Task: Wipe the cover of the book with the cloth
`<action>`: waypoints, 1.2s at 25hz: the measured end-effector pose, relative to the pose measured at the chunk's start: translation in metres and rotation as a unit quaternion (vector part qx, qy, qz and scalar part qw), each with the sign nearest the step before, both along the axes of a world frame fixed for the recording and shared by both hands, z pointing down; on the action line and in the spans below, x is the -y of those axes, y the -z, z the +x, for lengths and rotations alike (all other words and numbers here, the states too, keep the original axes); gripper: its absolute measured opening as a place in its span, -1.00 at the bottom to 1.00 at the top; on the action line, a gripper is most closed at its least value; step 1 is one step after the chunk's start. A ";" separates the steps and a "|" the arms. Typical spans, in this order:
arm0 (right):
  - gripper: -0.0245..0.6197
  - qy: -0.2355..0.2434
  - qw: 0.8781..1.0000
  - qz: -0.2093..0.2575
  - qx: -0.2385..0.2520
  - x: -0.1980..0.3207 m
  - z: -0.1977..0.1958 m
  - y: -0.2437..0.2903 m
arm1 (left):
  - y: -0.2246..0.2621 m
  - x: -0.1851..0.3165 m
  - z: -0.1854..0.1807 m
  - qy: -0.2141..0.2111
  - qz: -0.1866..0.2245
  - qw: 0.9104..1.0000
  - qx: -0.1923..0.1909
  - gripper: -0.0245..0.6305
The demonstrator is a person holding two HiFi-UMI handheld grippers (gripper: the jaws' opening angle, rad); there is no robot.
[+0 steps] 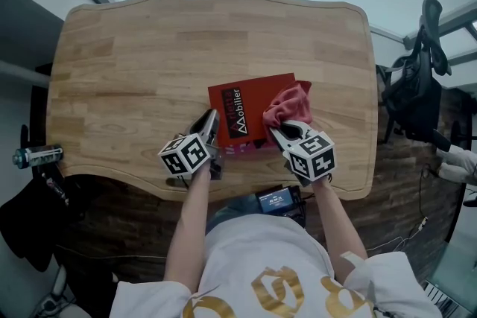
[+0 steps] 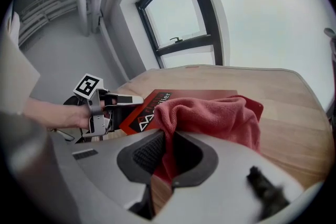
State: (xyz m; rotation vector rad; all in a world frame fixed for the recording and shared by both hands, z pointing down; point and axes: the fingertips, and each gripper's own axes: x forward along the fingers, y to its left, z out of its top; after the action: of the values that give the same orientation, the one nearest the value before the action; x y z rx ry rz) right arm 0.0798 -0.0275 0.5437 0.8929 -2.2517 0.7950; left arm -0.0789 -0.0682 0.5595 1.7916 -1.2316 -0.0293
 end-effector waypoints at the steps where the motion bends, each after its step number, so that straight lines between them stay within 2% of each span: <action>1: -0.75 -0.002 1.000 0.000 0.000 0.000 0.002 0.000 | 0.000 0.000 0.000 0.000 0.000 1.000 0.001 -0.74; 12: -0.75 -0.007 1.000 0.001 -0.012 0.010 0.008 0.000 | 0.000 0.001 0.000 -0.022 -0.006 1.000 -0.001 -0.74; 30: -0.75 -0.031 0.998 0.015 -0.044 0.051 0.022 -0.001 | 0.000 0.001 0.001 -0.023 -0.011 1.000 -0.011 -0.74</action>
State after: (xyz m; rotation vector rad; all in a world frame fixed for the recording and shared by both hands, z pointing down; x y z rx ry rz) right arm 0.1020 -0.0787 0.5450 0.9963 -2.1748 0.7364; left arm -0.0779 -0.0690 0.5593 1.7961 -1.1704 -0.0081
